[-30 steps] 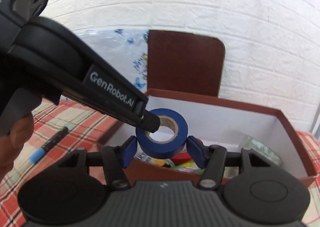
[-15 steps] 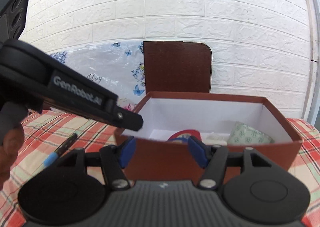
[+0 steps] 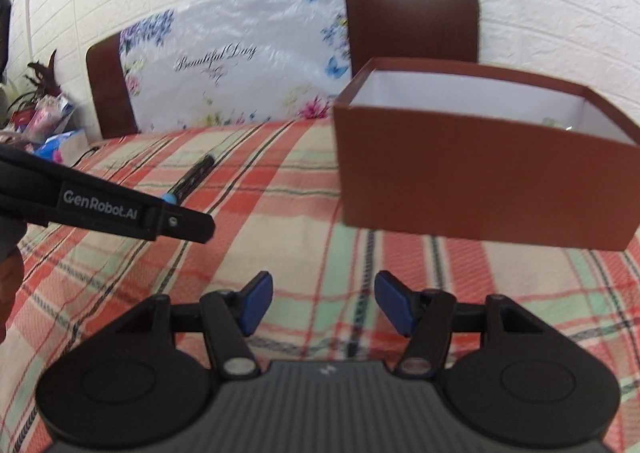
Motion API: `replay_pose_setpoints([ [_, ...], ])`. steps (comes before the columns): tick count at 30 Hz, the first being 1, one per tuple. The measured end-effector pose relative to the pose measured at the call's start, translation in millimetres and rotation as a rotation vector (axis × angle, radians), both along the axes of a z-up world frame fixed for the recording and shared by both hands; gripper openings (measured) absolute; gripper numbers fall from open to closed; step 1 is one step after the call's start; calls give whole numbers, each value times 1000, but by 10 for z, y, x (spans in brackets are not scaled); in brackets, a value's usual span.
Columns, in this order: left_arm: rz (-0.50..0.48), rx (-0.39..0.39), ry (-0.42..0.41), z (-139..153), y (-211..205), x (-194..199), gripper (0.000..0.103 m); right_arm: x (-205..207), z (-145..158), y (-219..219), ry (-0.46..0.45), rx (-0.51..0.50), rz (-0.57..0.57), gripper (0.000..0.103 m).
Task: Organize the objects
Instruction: 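Grasp the blue-capped marker by its cap with the right gripper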
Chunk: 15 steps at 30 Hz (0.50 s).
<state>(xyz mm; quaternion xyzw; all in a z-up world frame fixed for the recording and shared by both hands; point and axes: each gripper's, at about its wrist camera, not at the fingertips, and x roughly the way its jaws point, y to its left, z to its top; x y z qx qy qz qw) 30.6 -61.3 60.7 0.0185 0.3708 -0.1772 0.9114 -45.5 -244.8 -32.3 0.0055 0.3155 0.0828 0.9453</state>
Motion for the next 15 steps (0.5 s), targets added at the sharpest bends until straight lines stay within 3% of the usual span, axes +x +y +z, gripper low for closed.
replay_pose_setpoints([
  [5,105,0,-37,-95,563,6,28,92,-116,308,58,-27,69,55],
  [11,360,32,-37,-421,1520,95,29,254,-119,745,53,-46,180,55],
  [15,342,-25,-163,-564,1749,-68,29,610,-67,1034,58,37,201,55],
])
